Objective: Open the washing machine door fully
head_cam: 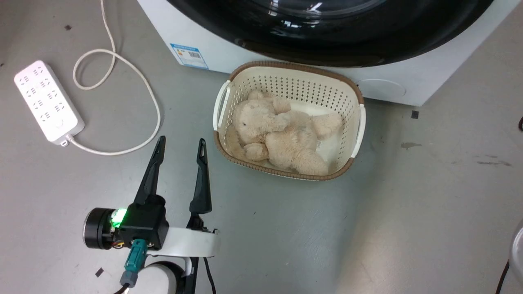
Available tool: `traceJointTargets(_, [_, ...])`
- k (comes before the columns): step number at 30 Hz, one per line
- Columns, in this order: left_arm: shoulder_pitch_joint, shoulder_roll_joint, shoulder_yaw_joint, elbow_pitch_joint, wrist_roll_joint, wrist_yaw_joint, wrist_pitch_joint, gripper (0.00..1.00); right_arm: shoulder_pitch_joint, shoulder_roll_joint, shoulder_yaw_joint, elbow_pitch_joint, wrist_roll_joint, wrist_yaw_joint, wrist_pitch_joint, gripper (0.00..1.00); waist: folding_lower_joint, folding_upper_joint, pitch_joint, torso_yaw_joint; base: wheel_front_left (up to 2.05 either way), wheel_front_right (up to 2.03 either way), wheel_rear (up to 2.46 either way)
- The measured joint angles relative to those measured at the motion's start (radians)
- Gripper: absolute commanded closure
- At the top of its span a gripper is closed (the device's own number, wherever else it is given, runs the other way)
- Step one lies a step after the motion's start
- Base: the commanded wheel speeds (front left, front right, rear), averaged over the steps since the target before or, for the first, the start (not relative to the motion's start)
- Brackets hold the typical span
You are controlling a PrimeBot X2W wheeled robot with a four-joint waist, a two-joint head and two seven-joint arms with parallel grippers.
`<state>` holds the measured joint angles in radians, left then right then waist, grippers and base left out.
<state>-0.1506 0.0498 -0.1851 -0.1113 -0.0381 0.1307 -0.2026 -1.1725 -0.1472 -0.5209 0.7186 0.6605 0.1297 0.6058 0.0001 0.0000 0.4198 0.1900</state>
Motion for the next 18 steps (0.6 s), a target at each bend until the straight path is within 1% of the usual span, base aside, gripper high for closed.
traceJointTargets(12, [-0.035, 0.000, -0.030, -0.014, -0.010, 0.023, -0.023, 0.00, -0.164, -0.026, -0.083, 0.107, 0.001, 0.000, 0.112, 1.00, 0.0000, 0.0000, 0.052, 0.028, 0.00, 0.00, 0.00])
traceJointTargets(18, [-0.037, 0.000, -0.036, -0.015, -0.010, 0.035, -0.036, 0.00, -0.177, -0.035, -0.114, 0.137, 0.008, -0.001, 0.187, 1.00, 0.0000, 0.0000, 0.045, 0.033, 0.00, 0.00, 0.00])
